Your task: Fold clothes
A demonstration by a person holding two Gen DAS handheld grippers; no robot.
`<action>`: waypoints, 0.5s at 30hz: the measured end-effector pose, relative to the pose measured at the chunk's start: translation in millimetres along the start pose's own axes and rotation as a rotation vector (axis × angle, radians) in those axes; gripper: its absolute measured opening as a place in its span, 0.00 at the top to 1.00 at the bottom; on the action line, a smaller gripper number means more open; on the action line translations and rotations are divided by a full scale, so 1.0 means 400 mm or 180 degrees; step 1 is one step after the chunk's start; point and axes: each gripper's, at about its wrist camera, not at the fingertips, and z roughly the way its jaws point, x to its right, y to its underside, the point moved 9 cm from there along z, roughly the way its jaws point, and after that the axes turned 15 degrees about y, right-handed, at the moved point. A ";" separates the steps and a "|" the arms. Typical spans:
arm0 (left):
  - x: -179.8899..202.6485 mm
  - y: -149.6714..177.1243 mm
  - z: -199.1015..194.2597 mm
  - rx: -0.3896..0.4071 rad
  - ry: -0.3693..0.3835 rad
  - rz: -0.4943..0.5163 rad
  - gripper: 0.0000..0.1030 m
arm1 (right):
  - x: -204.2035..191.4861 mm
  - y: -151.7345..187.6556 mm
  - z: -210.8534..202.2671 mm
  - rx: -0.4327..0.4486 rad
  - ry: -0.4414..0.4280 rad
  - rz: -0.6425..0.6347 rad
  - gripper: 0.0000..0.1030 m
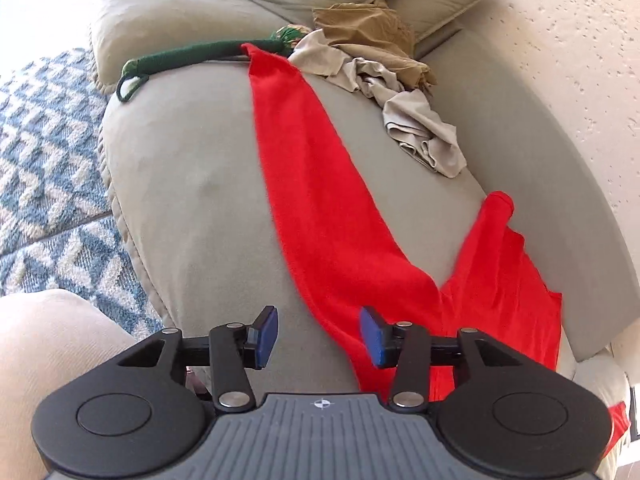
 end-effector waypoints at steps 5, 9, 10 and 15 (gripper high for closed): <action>0.035 0.099 -0.004 -0.0262 0.0261 -0.0033 0.54 | 0.083 0.017 0.023 -0.0097 0.0125 0.0333 0.28; 0.028 0.174 0.062 -0.0430 0.0474 -0.0247 0.60 | 0.123 0.047 0.058 -0.0195 0.0322 0.0315 0.28; 0.027 0.179 0.068 -0.0398 0.0530 -0.0291 0.61 | 0.129 0.052 0.062 -0.0213 0.0347 0.0309 0.28; 0.051 0.181 0.062 -0.0302 0.0856 -0.0313 1.00 | 0.153 0.066 0.062 -0.0239 0.0385 0.0325 0.28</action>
